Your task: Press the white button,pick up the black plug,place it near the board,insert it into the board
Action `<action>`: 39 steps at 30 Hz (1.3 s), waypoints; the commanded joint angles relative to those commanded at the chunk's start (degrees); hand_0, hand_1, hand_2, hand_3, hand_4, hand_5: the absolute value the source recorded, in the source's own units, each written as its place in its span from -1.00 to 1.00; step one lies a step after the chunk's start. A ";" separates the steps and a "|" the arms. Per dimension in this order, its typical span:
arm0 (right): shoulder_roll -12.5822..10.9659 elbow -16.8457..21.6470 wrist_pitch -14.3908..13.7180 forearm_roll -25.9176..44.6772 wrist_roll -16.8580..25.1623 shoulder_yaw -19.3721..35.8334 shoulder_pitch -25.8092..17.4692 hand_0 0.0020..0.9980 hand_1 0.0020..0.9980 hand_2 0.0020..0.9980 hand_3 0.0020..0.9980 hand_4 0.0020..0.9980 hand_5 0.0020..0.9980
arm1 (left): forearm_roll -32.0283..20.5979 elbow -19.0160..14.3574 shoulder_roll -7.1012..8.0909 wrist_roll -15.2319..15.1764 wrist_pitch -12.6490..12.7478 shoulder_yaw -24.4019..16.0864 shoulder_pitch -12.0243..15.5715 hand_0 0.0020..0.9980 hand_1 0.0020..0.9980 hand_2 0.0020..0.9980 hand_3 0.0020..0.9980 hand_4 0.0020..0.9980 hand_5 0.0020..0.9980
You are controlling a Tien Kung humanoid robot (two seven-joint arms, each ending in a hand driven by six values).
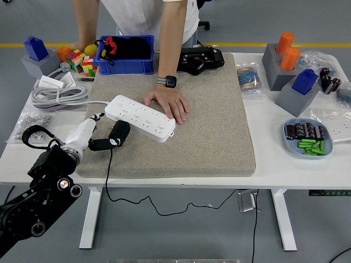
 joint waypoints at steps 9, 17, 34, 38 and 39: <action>-0.06 -0.03 0.00 0.07 0.04 -0.32 -0.04 0.56 0.36 0.31 0.23 0.34 -0.14 | 0.30 -1.00 0.56 0.88 -0.40 -0.50 0.03 0.84 0.95 0.94 0.95 0.96 -0.01; -0.11 0.00 -0.05 0.09 0.14 -0.39 0.06 0.56 0.36 0.31 0.23 0.34 -0.14 | 0.40 0.06 0.10 -0.16 1.69 -0.06 -0.33 0.83 0.94 0.92 0.94 0.97 -0.01; -0.06 0.03 -0.16 0.24 0.32 -0.39 -0.03 0.56 0.36 0.31 0.22 0.34 -0.14 | 1.59 7.27 -0.11 -1.88 3.09 -0.62 -3.11 0.80 0.90 0.88 0.89 0.94 -0.05; -0.07 -0.08 -0.16 0.21 0.29 -0.46 -0.07 0.56 0.36 0.31 0.22 0.33 -0.14 | 2.03 8.38 0.66 -1.96 2.94 -0.88 -3.78 0.79 0.89 0.87 0.89 0.94 -0.06; -0.05 -0.08 -0.15 0.20 0.28 -0.43 -0.06 0.56 0.36 0.31 0.22 0.33 -0.14 | 2.08 8.61 0.82 -1.96 2.86 -0.84 -3.91 0.79 0.89 0.87 0.89 0.94 -0.06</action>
